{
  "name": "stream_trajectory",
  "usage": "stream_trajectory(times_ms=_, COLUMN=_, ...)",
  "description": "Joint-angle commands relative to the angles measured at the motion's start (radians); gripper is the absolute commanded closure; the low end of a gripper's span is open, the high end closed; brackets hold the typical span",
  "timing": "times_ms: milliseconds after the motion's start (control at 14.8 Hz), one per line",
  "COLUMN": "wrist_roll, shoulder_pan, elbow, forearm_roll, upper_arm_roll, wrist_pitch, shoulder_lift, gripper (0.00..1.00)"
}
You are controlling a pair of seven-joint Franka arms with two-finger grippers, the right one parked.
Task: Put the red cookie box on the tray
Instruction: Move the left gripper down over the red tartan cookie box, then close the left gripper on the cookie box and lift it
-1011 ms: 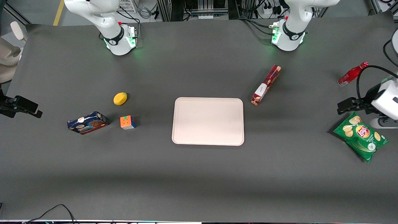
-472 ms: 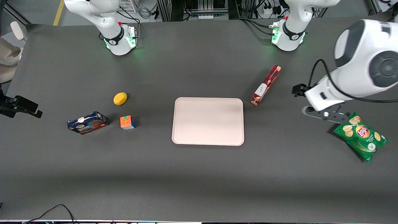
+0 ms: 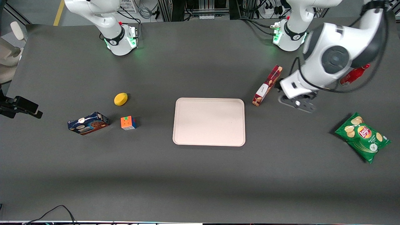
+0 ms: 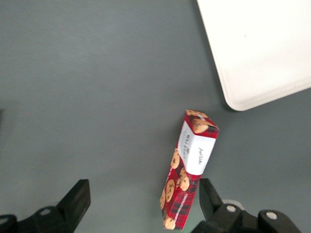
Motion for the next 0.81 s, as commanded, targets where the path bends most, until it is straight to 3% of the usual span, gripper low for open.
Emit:
stream_trajectory(times_ms=0, wrist_roll=0.014, shoulder_pan=-0.087, elbow=-0.27, forearm_roll=-0.012, upper_arm_roll=0.003, wrist_pitch=0.161, shoulder_lift=-0.149, gripper=0.0)
stream_trajectory(times_ms=472, wrist_roll=0.008, shoulder_pan=-0.103, elbow=-0.616, forearm_roll=-0.033, upper_arm_roll=-0.118, wrist_pitch=0.578, shoulder_lift=-0.159, gripper=0.0)
stream_trajectory(times_ms=742, wrist_roll=-0.002, shoulder_pan=-0.101, elbow=-0.689, forearm_roll=-0.035, upper_arm_roll=-0.126, wrist_pitch=0.78, shoulder_lift=-0.065, gripper=0.0)
